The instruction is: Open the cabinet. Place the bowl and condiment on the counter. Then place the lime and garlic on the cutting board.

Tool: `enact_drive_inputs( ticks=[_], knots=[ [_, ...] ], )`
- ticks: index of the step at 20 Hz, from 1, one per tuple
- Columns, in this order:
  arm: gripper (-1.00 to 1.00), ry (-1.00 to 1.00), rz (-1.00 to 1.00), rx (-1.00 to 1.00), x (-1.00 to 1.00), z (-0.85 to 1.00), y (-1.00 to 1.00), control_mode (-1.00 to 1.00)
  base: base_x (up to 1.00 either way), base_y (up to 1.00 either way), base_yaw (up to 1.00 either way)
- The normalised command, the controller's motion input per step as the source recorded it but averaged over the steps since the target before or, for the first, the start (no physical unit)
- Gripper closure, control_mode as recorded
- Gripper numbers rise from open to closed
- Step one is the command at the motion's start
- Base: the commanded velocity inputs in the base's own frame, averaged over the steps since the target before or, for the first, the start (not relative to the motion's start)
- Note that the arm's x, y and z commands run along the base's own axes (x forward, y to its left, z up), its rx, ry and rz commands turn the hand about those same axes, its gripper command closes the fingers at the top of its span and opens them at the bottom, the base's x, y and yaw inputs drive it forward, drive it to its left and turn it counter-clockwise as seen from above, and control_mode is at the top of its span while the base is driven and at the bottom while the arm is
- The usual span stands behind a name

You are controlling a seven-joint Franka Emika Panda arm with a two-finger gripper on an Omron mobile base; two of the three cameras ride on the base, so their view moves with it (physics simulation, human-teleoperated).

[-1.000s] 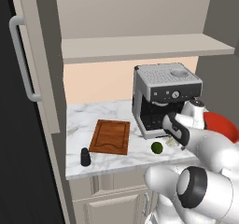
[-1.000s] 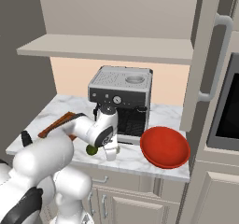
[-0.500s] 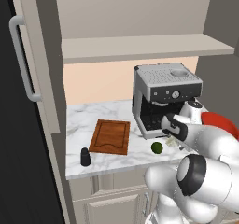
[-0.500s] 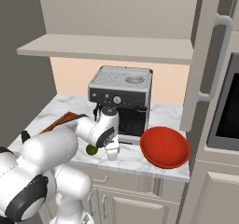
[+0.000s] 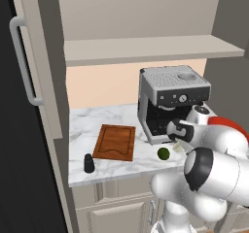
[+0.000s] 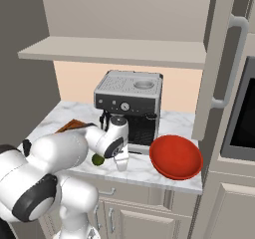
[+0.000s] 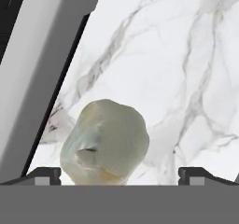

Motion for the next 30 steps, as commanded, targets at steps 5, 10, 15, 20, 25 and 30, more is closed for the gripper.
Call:
enact_drive_inputs(
  ticks=[5,10,15,20,25,30],
  knots=[
    [-1.00,0.00,0.00,0.00,0.15,-0.10,-0.05,-1.00,0.00,0.00,0.00],
    [-1.00,0.00,0.00,0.00,0.11,-0.13,-0.07,-1.00,0.00,0.00,0.00],
    [-1.00,0.00,0.00,0.00,0.07,-0.13,-0.10,-1.00,0.00,0.00,0.00],
    [1.00,0.00,0.00,0.00,0.07,-0.12,-0.05,-1.00,0.00,0.00,0.00],
    [1.00,0.00,0.00,0.02,-0.01,-0.01,-0.11,-1.00,0.00,0.00,0.00],
    [1.00,0.00,0.00,0.10,-0.51,0.64,-0.16,-1.00,0.00,0.00,0.00]
  ],
)
